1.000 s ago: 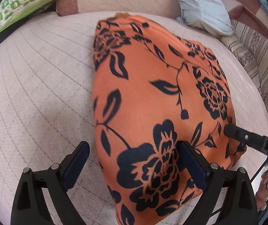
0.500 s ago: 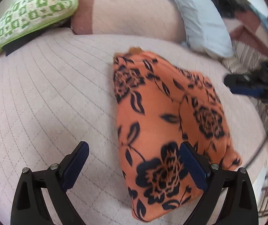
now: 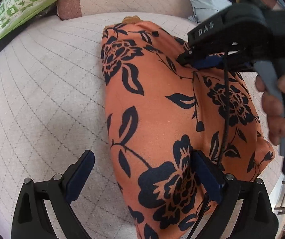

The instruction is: Fold small clothes

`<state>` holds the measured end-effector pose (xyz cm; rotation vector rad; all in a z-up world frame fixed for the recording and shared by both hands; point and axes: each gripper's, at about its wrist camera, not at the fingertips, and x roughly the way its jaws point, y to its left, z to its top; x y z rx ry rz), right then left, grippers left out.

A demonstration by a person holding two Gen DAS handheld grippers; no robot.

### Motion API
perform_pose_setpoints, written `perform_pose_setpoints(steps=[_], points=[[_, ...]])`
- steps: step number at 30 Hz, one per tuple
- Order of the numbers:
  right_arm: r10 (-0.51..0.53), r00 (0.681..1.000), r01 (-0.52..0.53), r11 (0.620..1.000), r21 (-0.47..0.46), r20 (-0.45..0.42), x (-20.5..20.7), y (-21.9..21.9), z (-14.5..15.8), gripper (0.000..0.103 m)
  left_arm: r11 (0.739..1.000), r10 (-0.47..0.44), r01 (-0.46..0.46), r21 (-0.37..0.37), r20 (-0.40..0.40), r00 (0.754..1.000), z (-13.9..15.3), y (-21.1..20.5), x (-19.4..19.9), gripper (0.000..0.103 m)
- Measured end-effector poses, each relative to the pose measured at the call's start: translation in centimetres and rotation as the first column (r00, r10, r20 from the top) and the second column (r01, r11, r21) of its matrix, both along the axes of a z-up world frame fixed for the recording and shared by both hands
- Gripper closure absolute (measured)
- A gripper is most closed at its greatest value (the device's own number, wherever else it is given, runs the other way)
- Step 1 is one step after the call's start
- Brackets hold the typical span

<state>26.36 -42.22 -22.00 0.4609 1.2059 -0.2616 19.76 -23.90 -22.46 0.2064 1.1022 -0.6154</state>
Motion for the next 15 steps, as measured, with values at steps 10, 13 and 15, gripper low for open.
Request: perform_pose_setpoints(steps=[10, 13, 15], points=[[0.150, 0.988, -0.150, 0.989, -0.007, 0.034, 0.3, 4.4, 4.6, 0.073, 1.000, 0.017, -0.017, 0.001, 0.052, 0.998, 1.6, 1.8, 0.1, 0.004], [0.187, 0.982, -0.187, 0.982, -0.024, -0.032, 1.0, 5.5, 2.9, 0.073, 1.000, 0.007, -0.008, 0.011, 0.071, 0.997, 1.9, 2.6, -0.1, 0.004], [0.193, 0.978, -0.195, 0.981, -0.020, -0.074, 1.1, 5.7, 0.9, 0.071, 0.999, -0.037, 0.034, 0.040, 0.069, 0.997, 1.5, 2.7, -0.6, 0.004]])
